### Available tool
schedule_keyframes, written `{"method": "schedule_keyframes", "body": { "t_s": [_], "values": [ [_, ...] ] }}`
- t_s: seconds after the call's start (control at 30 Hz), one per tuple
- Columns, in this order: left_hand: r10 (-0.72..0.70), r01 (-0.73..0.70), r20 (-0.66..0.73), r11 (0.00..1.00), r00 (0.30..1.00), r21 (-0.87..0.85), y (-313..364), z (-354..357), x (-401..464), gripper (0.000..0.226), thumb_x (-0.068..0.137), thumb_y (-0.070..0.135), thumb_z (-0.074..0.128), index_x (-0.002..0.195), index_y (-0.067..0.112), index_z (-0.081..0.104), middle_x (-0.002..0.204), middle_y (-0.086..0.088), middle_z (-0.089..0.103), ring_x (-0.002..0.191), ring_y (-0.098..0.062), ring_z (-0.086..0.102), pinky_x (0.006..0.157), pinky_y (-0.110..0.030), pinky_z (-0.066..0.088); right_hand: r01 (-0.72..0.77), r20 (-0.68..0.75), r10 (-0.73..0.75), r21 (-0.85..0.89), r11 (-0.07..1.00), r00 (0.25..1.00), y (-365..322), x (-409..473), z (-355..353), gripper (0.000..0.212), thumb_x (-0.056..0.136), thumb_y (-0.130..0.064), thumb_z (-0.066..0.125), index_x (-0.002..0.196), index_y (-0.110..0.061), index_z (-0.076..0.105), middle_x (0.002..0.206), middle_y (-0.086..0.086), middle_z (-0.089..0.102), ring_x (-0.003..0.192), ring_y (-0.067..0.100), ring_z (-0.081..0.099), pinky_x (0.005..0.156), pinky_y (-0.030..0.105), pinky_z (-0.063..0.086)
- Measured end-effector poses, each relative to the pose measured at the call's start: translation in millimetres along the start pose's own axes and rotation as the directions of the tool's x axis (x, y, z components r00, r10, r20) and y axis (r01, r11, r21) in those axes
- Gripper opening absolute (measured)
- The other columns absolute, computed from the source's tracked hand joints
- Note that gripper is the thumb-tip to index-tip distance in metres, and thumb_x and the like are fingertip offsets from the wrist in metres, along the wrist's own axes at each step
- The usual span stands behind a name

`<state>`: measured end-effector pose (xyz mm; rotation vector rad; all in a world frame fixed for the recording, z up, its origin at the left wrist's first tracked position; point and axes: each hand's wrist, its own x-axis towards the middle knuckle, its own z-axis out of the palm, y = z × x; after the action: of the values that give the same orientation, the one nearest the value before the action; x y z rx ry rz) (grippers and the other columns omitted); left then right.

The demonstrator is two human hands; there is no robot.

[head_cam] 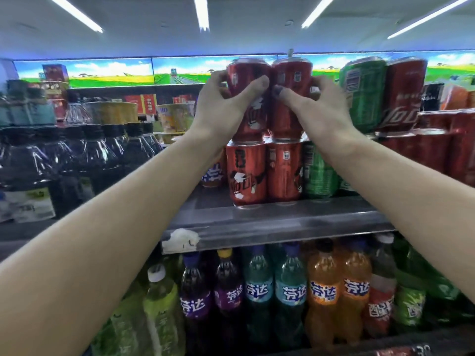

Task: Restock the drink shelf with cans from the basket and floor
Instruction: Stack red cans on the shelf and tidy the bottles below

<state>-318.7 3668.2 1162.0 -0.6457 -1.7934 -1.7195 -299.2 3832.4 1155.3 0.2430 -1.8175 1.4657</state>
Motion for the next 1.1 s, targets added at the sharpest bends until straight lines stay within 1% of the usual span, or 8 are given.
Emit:
{"method": "schedule_keyframes", "body": {
  "t_s": [0.1,0.17,0.3,0.47,0.63,0.87,1.0,1.1],
  "values": [
    [0.013,-0.013,0.005,1.000,1.000,-0.010,-3,-2,-3,0.064,0.077,0.050,0.087,0.124,0.014,0.064,0.109,-0.010,0.076,0.094,-0.021,0.079,0.087,-0.045,0.065,0.010,0.031,-0.009,-0.043,0.999,0.999,-1,-1,0,0.046,0.080,-0.049,0.082,0.116,-0.026,0.066,0.108,-0.009,0.071,0.098,0.009,0.071,0.093,0.037,0.060],
    [0.019,-0.018,0.009,1.000,1.000,-0.006,-3,-4,-5,0.060,0.082,0.049,0.085,0.126,0.014,0.063,0.111,-0.007,0.076,0.096,-0.018,0.078,0.088,-0.043,0.064,0.029,0.038,-0.025,-0.092,0.995,0.999,-3,-2,0,0.052,0.079,-0.053,0.080,0.121,-0.025,0.066,0.109,-0.011,0.070,0.100,0.008,0.069,0.094,0.036,0.059],
    [0.019,-0.019,0.009,1.000,1.000,0.006,-6,-5,-8,0.050,0.088,0.047,0.081,0.124,0.016,0.065,0.112,-0.004,0.076,0.097,-0.015,0.077,0.090,-0.039,0.064,0.023,0.073,-0.013,-0.141,0.990,0.997,-7,-6,-1,0.049,0.083,-0.052,0.078,0.122,-0.026,0.064,0.106,-0.012,0.068,0.099,0.006,0.068,0.093,0.035,0.058],
    [-0.006,0.005,0.036,1.000,0.999,0.029,-6,-5,-4,0.055,0.089,0.050,0.079,0.127,0.014,0.062,0.114,-0.003,0.074,0.098,-0.014,0.077,0.091,-0.039,0.064,-0.005,0.089,0.020,-0.167,0.986,0.996,-12,-5,-3,0.048,0.085,-0.052,0.076,0.122,-0.028,0.058,0.106,-0.011,0.066,0.099,0.009,0.069,0.094,0.034,0.058],
    [0.001,-0.006,0.068,0.998,0.998,0.070,-9,-4,-3,0.054,0.087,0.057,0.076,0.120,0.016,0.063,0.114,-0.004,0.074,0.099,-0.016,0.076,0.092,-0.042,0.063,-0.012,0.106,0.032,-0.187,0.982,0.994,-12,-9,-7,0.045,0.089,-0.051,0.073,0.122,-0.029,0.050,0.109,-0.011,0.064,0.101,0.008,0.066,0.081,0.024,0.052],
    [0.011,-0.019,0.116,0.997,0.993,0.068,-15,-5,-10,0.049,0.090,0.050,0.075,0.112,0.007,0.068,0.106,-0.011,0.078,0.093,-0.023,0.078,0.091,-0.049,0.063,-0.026,0.103,0.046,-0.189,0.982,0.994,-10,-7,-6,0.062,0.085,-0.055,0.075,0.131,-0.024,0.048,0.112,-0.009,0.064,0.101,0.011,0.068,0.094,0.036,0.057],
    [-0.015,0.007,0.112,0.997,0.994,0.072,-17,-5,-13,0.054,0.087,0.052,0.075,0.115,0.007,0.066,0.105,-0.011,0.078,0.093,-0.023,0.079,0.092,-0.049,0.062,-0.023,0.122,0.048,-0.196,0.980,0.991,-10,-9,-6,0.059,0.086,-0.052,0.076,0.129,-0.024,0.048,0.111,-0.009,0.063,0.101,0.009,0.066,0.090,0.031,0.056],
    [-0.009,-0.005,0.122,0.994,0.992,0.109,-20,-5,-15,0.034,0.093,0.048,0.074,0.102,0.015,0.070,0.099,-0.011,0.079,0.091,-0.024,0.078,0.092,-0.049,0.062,-0.011,0.131,0.041,-0.220,0.975,0.991,-11,-10,-7,0.060,0.085,-0.052,0.077,0.129,-0.023,0.048,0.110,-0.010,0.063,0.100,0.007,0.064,0.087,0.029,0.054]
  ]
}}
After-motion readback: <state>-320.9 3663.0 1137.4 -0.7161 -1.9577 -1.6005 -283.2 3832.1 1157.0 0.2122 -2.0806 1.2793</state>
